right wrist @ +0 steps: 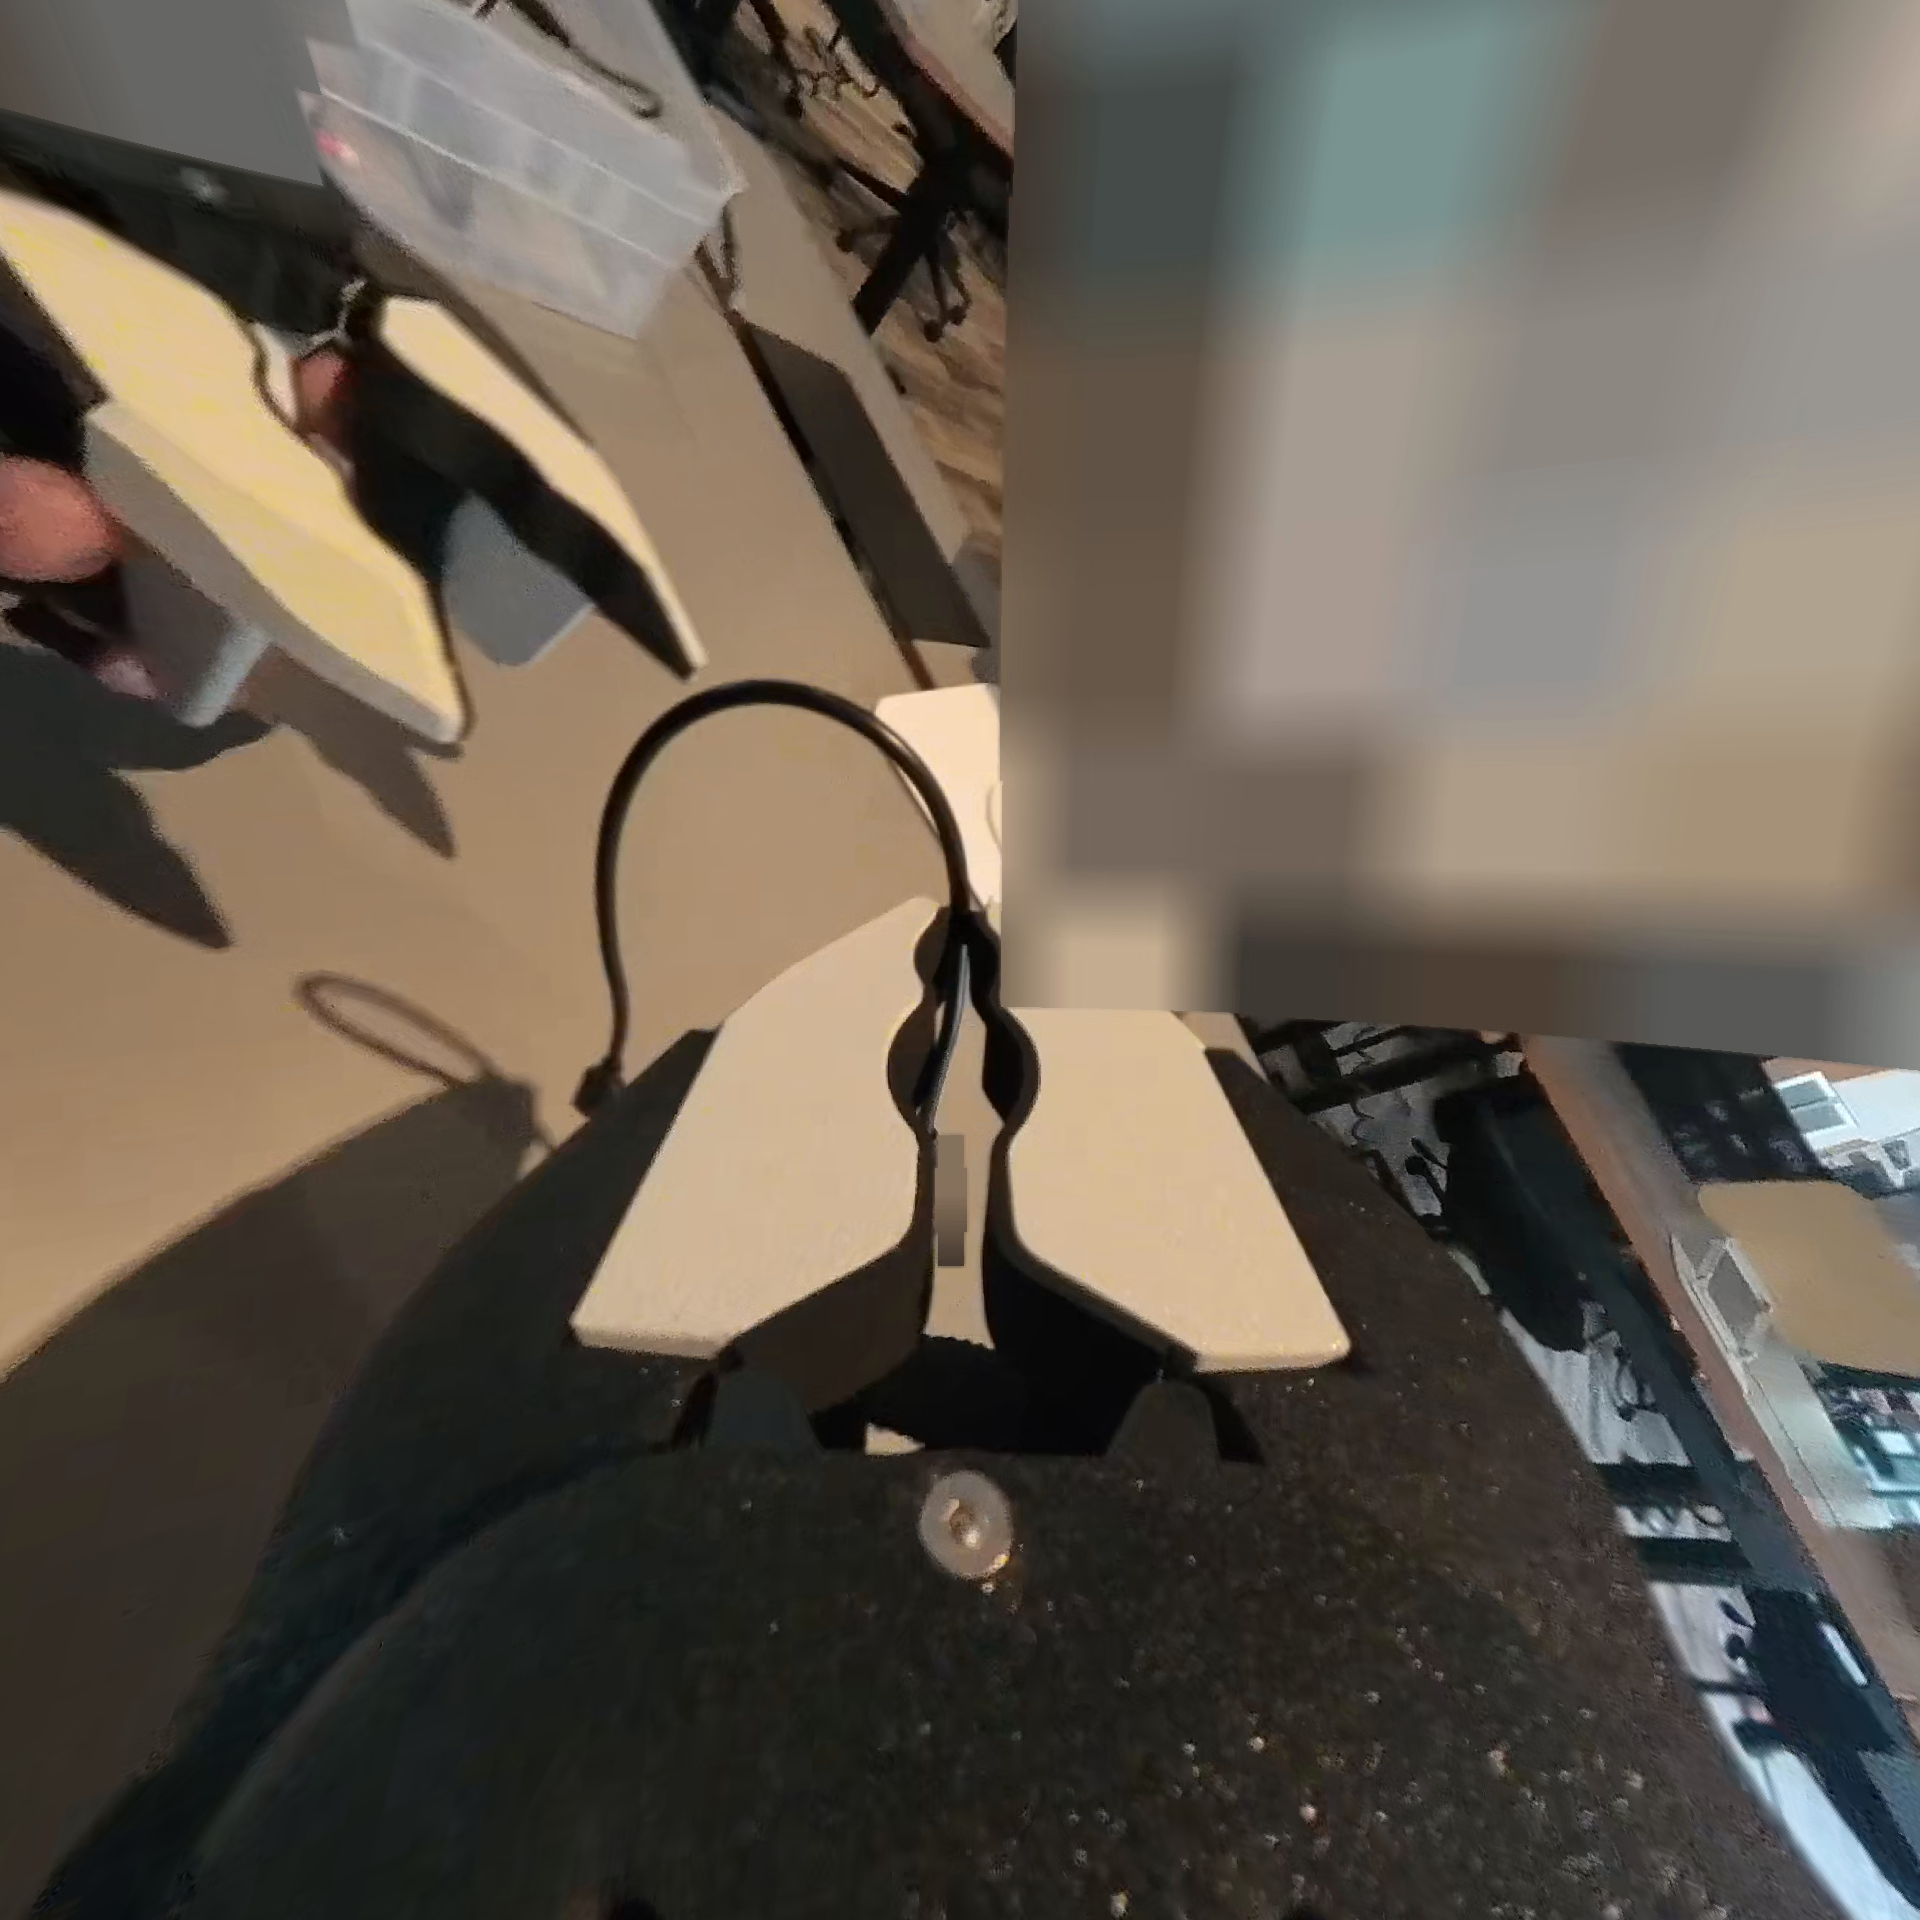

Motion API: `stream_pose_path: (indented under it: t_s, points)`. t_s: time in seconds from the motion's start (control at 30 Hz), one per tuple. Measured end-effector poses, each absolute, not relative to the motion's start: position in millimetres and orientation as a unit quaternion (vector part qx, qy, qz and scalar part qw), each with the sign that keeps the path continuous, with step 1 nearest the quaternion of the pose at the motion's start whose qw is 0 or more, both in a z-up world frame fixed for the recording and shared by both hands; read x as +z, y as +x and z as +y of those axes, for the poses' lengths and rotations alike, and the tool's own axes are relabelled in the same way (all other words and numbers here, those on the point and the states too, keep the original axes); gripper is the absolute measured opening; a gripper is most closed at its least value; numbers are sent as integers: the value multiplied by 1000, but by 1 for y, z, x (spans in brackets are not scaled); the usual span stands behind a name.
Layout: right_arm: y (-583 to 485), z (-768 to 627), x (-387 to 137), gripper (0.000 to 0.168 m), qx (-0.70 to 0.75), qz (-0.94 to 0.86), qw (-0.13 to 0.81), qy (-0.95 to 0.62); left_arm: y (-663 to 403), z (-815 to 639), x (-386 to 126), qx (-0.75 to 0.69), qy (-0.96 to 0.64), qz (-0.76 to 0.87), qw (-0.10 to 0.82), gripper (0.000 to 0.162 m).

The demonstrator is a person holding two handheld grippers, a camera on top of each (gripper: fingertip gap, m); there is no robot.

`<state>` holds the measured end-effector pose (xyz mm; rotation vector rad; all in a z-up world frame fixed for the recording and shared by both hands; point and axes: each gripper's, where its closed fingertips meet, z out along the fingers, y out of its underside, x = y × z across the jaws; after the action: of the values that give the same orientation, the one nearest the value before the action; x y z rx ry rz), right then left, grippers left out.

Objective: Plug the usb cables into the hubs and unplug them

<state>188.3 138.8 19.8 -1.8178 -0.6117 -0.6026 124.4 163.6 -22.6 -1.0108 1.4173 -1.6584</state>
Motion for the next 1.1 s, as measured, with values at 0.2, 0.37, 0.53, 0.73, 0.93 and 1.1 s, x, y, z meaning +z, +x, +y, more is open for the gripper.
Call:
stream_pose_path:
  t_s: [0.2, 0.37, 0.53, 0.73, 0.93, 1.1]
  points:
    - [162, 163, -16, 3, -231, -264, 531, -771, 128, 159, -38, -622, -413, 574, 335, 58]
    - [149, 168, -26, 2, -217, -274, 539, -766, 126, 153, -48, -596, -402, 611, 332, 7]
    - [151, 167, -35, 15, -205, -273, 535, -773, 124, 162, -45, -594, -408, 603, 342, 0]
    - [188, 131, -5, 33, -180, -262, 516, -796, 119, 175, -35, -614, -415, 572, 352, 0]
    - [307, 71, 32, 23, -168, -188, 433, -865, 116, 180, -28, -618, -413, 561, 363, 0]
    - [430, 26, -38, 23, -156, -147, 195, -957, 114, 182, -25, -620, -412, 556, 369, 0]
